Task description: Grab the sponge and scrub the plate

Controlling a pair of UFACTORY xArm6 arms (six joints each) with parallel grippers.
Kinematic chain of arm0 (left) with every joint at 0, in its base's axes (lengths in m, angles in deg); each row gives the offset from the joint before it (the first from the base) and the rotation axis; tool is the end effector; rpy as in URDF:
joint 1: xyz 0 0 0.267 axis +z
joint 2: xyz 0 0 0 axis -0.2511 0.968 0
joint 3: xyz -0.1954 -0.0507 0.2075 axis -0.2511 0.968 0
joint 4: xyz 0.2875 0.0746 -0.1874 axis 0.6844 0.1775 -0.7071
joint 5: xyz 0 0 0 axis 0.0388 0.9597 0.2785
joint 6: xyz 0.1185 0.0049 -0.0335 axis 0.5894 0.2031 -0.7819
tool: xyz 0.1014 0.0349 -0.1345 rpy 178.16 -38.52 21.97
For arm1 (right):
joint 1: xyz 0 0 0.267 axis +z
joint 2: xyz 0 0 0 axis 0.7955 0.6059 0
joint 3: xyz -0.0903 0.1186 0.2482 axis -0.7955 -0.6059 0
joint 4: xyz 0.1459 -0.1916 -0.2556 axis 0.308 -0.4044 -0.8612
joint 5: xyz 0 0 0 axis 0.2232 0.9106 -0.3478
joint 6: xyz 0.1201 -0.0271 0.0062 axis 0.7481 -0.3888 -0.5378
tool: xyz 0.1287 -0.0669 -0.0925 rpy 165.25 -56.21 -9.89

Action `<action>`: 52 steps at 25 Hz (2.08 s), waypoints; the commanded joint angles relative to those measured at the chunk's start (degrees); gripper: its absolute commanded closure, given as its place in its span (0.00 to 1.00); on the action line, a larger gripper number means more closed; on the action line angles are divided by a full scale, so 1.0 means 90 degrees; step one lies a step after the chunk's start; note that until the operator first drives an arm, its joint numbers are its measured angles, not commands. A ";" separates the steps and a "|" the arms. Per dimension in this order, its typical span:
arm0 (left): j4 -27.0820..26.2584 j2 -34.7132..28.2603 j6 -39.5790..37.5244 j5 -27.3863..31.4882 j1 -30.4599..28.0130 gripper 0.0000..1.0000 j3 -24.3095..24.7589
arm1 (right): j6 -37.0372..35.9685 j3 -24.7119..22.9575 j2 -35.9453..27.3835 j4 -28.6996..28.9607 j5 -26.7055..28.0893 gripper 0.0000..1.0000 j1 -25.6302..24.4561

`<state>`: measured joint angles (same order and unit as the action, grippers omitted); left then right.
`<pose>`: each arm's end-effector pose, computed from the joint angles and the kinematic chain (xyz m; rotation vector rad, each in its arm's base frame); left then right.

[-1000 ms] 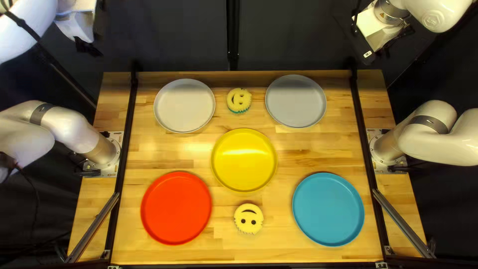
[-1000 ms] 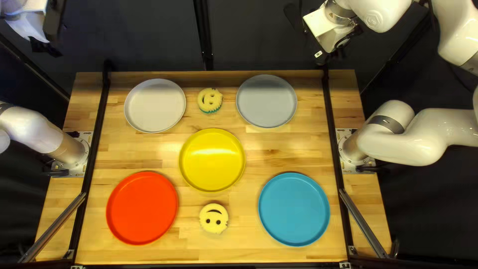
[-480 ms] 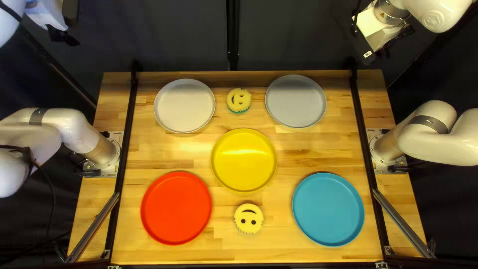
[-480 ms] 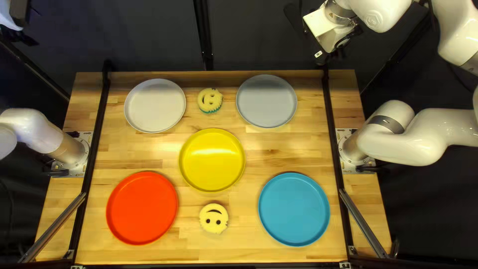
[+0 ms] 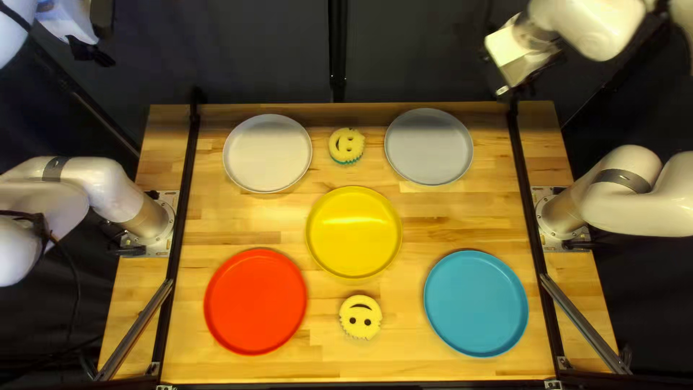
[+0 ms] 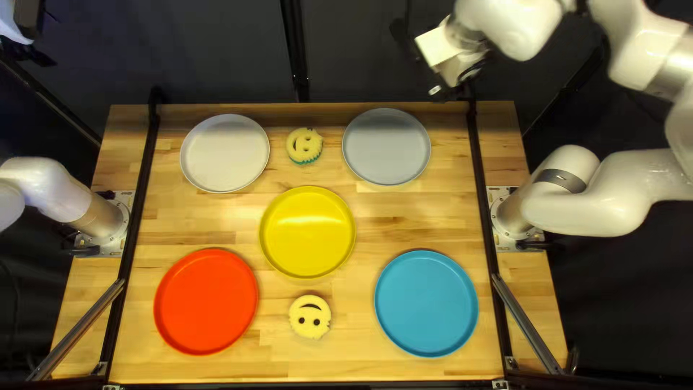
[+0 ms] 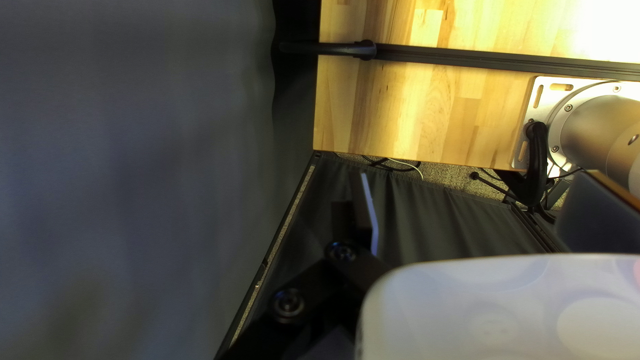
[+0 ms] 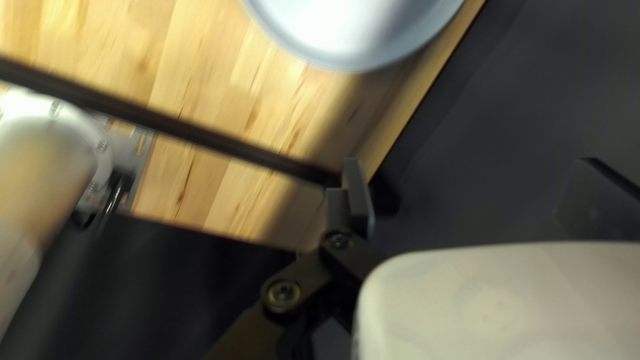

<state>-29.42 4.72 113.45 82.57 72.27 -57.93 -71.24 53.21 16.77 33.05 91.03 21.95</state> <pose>0.0435 0.2567 0.3628 -2.9954 -0.0466 -0.1790 0.3152 -0.2270 0.2313 2.8327 0.7689 -0.0181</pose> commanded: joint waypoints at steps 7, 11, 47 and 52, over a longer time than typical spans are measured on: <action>0.0000 0.0000 0.0000 0.0000 0.0000 0.00 0.0000 | -0.0378 0.0299 0.1359 -0.0072 -0.1776 0.00 0.0280; 0.0000 0.0000 0.0000 0.0000 0.0000 0.00 0.0000 | -0.0608 0.0349 0.1257 -0.0018 -0.1573 0.00 0.0255; 0.0000 0.0000 0.0000 0.0000 0.0000 0.00 0.0000 | -0.0023 0.0779 0.4093 -0.1446 -0.4817 0.00 0.1108; 0.0000 0.0000 0.0000 0.0000 0.0000 0.00 0.0000 | 0.0871 0.0607 0.4299 -0.2461 -0.5297 0.00 0.1026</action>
<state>-29.42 4.72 113.45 82.57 72.27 -57.93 -66.96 59.20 54.30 15.00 45.62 31.69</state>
